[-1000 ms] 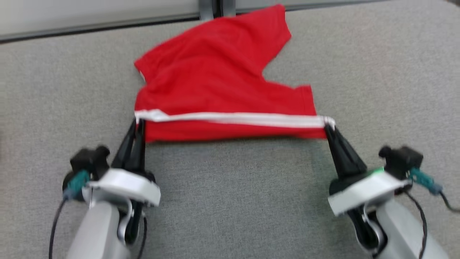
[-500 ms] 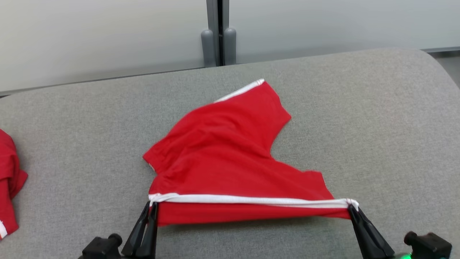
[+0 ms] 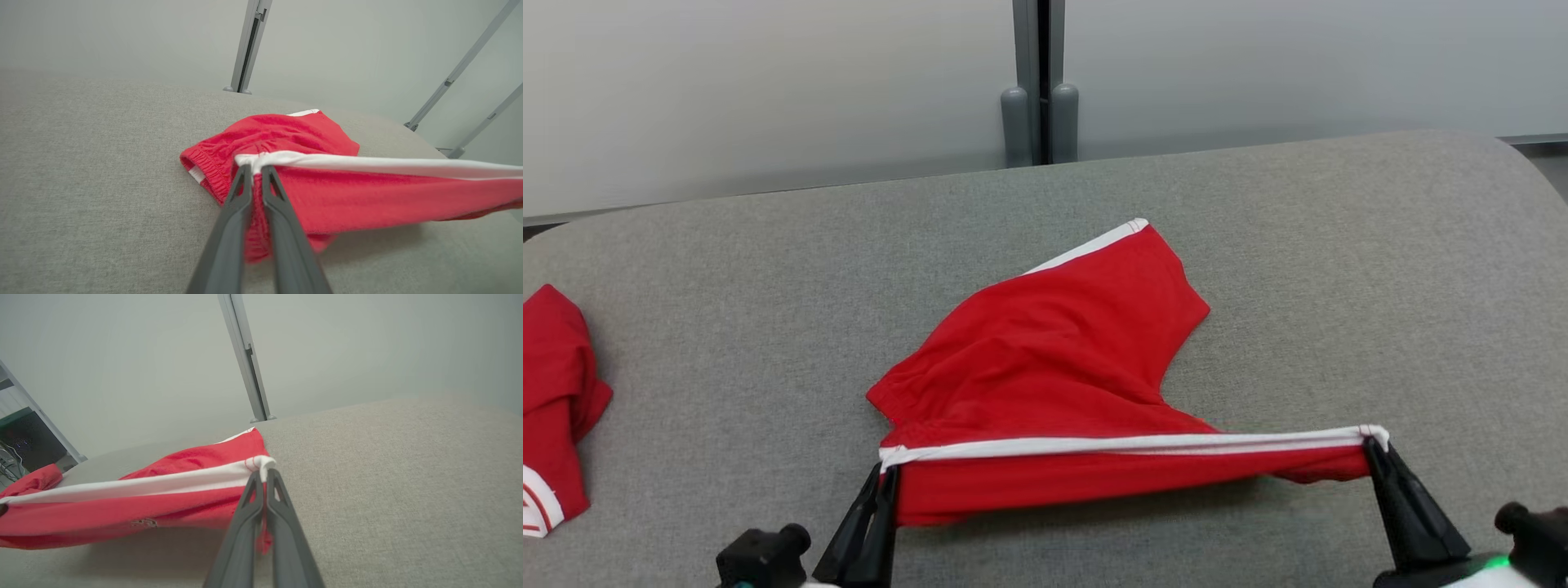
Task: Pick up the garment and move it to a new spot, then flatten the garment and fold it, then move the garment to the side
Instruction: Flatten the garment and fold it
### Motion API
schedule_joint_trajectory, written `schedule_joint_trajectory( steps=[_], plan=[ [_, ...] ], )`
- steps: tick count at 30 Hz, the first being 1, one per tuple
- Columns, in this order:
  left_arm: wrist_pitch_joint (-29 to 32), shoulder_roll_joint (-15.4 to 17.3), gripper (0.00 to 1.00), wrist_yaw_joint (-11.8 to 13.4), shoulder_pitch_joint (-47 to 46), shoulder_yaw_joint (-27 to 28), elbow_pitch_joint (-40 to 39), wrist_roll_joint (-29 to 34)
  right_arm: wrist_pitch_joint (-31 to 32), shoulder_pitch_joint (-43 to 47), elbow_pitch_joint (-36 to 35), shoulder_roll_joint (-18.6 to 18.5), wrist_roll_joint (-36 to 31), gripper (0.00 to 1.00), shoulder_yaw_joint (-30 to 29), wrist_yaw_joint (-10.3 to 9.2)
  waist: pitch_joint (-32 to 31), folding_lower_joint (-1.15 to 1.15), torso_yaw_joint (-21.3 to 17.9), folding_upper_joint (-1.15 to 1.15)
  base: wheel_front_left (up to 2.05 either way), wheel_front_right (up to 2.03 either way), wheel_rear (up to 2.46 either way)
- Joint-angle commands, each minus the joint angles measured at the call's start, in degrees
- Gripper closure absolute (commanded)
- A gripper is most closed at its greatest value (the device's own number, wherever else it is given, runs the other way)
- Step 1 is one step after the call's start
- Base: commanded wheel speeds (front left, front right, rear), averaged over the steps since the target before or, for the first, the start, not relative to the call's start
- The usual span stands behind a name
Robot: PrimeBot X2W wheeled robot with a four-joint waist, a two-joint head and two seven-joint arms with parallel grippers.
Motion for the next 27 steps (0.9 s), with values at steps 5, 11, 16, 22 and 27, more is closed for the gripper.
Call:
schedule_joint_trajectory(
  steps=[5,11,16,22,27],
  plan=[
    [2.21,0.2,1.0,0.37,-6.98,-0.3,2.18,-2.4,0.41,-10.04,4.17,-3.94,0.3,1.0,-0.12,-0.16,5.44,0.0,2.28,0.0,0.0,0.0,0.0],
    [2.31,-0.07,1.0,-0.46,-16.49,-0.91,6.65,-4.6,0.94,-26.65,12.31,-9.2,2.26,1.0,4.38,-0.16,13.79,0.0,4.83,0.0,0.0,0.0,0.0],
    [0.63,-0.2,1.0,-0.97,-23.46,-1.41,10.89,-6.27,0.14,-39.96,20.41,-12.08,4.18,1.0,10.05,-0.16,18.69,0.0,7.18,0.0,0.0,0.0,0.0],
    [-1.97,-0.31,1.0,-0.98,-27.97,-2.61,14.37,-7.77,-1.59,-50.94,28.66,-13.89,6.35,1.0,15.5,-0.16,21.43,0.0,9.39,0.0,0.0,0.0,0.0],
    [-3.97,-0.3,1.0,-1.1,-31.44,-4.6,17.28,-9.12,-2.7,-58.95,36.68,-14.76,8.72,1.0,20.35,-0.16,23.25,0.0,11.4,0.0,0.0,0.0,0.0]
  ],
)
